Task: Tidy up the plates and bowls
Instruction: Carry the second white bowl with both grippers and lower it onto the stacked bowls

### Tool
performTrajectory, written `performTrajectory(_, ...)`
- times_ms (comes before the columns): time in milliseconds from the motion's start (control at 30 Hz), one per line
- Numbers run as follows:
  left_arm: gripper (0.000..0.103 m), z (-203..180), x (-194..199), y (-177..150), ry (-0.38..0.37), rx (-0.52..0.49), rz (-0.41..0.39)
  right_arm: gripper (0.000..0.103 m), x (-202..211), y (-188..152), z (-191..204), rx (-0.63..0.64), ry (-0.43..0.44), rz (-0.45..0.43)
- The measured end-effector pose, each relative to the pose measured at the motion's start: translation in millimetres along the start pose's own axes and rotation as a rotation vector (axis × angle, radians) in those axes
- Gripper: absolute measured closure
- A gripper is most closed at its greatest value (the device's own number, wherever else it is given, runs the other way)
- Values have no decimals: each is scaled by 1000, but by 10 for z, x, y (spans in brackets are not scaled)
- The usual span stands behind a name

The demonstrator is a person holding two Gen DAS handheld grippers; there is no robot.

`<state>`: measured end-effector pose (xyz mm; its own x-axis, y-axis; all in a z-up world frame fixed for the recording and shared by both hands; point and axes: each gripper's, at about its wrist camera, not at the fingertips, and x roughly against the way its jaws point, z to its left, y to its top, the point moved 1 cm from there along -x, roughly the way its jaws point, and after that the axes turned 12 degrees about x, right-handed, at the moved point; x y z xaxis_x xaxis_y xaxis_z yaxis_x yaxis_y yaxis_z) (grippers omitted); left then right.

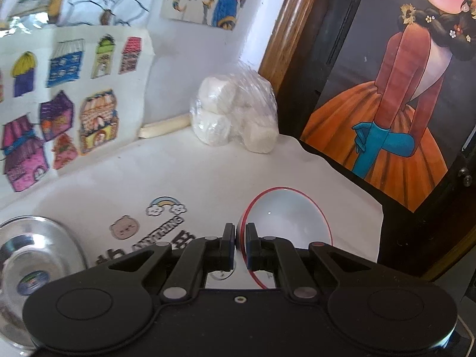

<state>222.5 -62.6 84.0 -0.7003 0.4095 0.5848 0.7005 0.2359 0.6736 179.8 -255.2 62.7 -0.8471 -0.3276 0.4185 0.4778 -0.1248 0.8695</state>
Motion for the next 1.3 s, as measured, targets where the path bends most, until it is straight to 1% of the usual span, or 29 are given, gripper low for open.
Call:
performTrajectory(267, 96, 238, 314, -114, 20, 19, -22, 80, 101, -98, 306, 49, 50, 21)
performTrajectory(533, 96, 421, 500, -231, 35, 39, -21, 80, 187, -198, 505, 90, 78, 52)
performTrajectory(767, 96, 598, 486, -365, 56, 74, 24, 80, 187, -299, 614, 122, 83, 115)
performTrajectory(933, 96, 716, 396, -462, 74, 102, 75, 79, 162, -360, 649, 134, 78, 156)
performTrajectory(1300, 96, 762, 293, -533, 94, 109, 118, 77, 70, -411, 624, 126, 76, 214)
